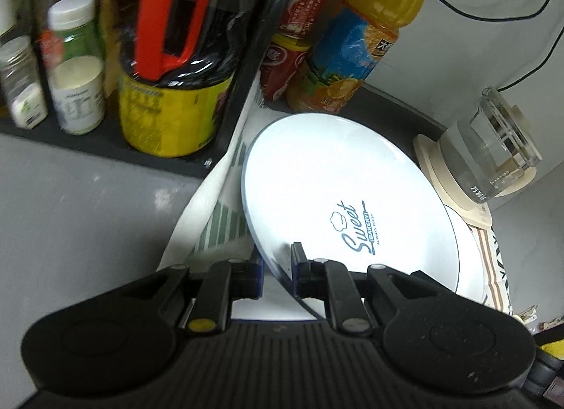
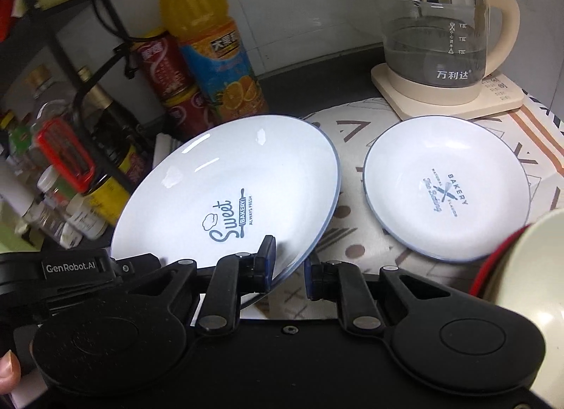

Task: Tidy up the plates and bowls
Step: 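Lift the 'Sweet' plate with both grippers and carry it over the flower plate, then lower the 'Sweet' plate onto the flower plate and open both grippers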

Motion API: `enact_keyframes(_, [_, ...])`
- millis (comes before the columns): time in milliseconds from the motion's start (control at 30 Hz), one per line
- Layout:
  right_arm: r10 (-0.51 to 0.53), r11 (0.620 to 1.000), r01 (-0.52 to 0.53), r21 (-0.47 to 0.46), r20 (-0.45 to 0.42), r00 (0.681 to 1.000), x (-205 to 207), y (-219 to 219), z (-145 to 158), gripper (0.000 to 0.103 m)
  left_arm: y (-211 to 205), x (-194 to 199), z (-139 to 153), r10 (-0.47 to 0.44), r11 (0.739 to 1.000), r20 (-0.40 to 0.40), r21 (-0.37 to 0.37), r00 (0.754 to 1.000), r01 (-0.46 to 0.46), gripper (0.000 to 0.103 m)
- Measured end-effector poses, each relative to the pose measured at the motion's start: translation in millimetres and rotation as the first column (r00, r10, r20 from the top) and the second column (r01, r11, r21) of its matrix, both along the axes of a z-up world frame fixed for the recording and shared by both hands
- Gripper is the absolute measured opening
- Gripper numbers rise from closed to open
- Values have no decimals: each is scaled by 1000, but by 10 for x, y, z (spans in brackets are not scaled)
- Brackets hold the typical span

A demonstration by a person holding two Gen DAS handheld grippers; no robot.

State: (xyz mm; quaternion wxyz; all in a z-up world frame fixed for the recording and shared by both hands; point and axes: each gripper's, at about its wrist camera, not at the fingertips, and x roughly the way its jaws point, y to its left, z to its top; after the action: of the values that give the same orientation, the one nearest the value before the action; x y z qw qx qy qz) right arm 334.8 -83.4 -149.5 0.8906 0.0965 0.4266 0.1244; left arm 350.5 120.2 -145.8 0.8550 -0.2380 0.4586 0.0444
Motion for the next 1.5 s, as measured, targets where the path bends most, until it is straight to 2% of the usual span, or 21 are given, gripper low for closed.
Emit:
enact_keyframes(433, [118, 993, -118, -2, 4, 993, -505, -43, 57, 16, -109, -699, 120, 98, 995, -7, 28, 995, -98, 13])
enact_keyframes(467, [74, 997, -75, -19, -24, 997, -546, -37, 61, 16, -119, -747, 124, 105, 994, -8, 29, 994, -105, 13])
enact_keyframes(800, [152, 987, -153, -53, -33, 988, -856, -43, 17, 16, -275, -1232, 66, 174, 985, -38, 27, 984, -173, 13])
enact_keyframes(1100, [231, 967, -233, -103, -35, 972, -926, -1, -16, 16, -362, -1492, -35, 228, 974, -55, 15, 972, -228, 14])
enact_keyframes(1367, [287, 939, -292, -180, -55, 956, -922, 94, -58, 16, -377, -1653, -193, 286, 957, -88, -30, 954, -289, 15])
enact_keyframes(1500, [307, 929, -315, -194, -72, 949, -899, 123, -88, 16, -397, -1703, -241, 303, 951, -79, -41, 950, -307, 15])
